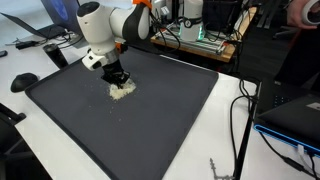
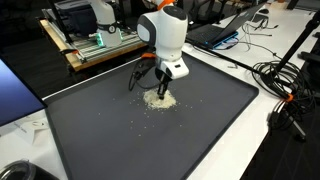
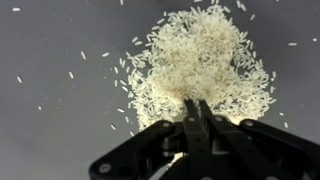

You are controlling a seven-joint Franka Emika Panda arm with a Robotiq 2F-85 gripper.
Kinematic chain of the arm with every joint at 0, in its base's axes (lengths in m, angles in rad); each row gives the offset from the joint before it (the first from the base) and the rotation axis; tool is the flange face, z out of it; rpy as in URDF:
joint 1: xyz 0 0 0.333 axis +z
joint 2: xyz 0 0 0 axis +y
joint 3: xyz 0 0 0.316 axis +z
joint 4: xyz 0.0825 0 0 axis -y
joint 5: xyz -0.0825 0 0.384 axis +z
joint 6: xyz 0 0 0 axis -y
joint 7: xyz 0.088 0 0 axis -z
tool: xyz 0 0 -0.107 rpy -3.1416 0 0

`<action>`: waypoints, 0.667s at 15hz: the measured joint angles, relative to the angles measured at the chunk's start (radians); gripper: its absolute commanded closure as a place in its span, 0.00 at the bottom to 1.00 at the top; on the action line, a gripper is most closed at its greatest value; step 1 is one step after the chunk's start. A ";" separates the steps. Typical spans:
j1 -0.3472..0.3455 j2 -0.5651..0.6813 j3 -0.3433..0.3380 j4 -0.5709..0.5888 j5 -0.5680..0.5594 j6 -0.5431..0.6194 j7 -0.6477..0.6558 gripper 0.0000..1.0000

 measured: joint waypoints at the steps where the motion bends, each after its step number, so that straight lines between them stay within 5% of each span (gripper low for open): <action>1: 0.000 0.000 0.000 0.003 -0.002 -0.009 0.003 0.62; 10: 0.025 -0.048 -0.022 0.030 -0.022 -0.107 0.130 0.00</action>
